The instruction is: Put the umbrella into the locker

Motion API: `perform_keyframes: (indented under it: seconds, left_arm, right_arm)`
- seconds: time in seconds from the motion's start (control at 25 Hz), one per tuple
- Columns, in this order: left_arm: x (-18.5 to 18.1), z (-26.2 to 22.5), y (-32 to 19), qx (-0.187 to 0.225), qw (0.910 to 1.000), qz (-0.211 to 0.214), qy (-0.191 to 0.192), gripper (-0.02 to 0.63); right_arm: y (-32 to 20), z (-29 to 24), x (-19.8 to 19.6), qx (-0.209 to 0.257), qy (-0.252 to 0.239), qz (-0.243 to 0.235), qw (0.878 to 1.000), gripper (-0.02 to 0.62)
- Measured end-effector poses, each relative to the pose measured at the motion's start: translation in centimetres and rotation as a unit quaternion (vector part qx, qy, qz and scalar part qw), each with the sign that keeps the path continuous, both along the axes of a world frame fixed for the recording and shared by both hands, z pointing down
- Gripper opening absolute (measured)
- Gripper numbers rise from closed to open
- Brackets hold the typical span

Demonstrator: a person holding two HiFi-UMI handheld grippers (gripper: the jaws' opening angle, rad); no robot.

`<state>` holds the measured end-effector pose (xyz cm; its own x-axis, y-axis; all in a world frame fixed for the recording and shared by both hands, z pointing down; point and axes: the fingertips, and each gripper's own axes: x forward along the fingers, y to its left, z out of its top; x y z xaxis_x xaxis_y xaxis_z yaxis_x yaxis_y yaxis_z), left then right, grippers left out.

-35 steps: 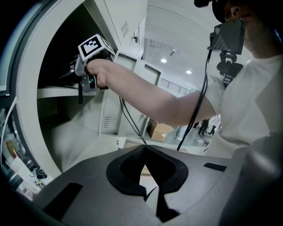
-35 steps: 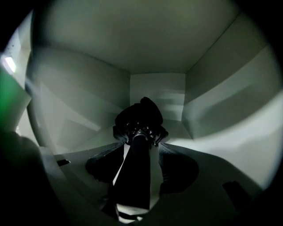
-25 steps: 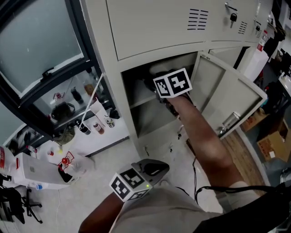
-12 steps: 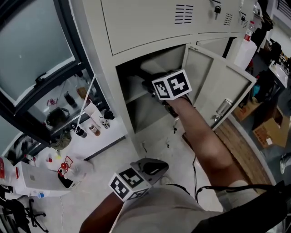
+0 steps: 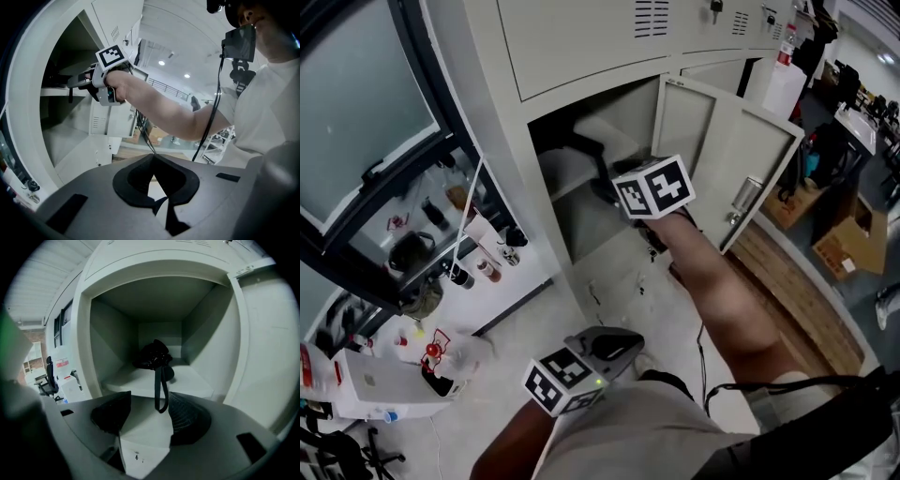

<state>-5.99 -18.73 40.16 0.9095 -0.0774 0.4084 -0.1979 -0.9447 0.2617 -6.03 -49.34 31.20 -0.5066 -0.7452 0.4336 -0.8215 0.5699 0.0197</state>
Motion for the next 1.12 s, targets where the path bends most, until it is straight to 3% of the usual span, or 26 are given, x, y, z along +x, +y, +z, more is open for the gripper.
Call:
perform_keyframes:
  seconds: [0.44,0.68,0.88,1.12]
  left_arm:
    - [-0.9,0.4,3.4,0.001,0.9999,0.01,0.006,0.009]
    - [-1.1,1.2,5.0,-0.01,0.9998,0.007,0.014,0.009]
    - [-0.9,1.7,6.2,-0.01,0.9999,-0.002,0.008,0.009]
    - [0.3,1.6,6.7,-0.018,0.9984,-0.052,0.014,0.009]
  right_arm:
    - [6.9,4.3,-0.1,-0.026,-0.012,0.0,1.0,0.223]
    - [12.4,8.0,-0.6,-0.044,-0.003,-0.005,0.999,0.06]
    - [17.4,12.0,-1.8,-0.081,-0.012,-0.031,0.996,0.037]
    - [22.7,13.7,-0.8,-0.096,-0.017,-0.074,0.992,0.027]
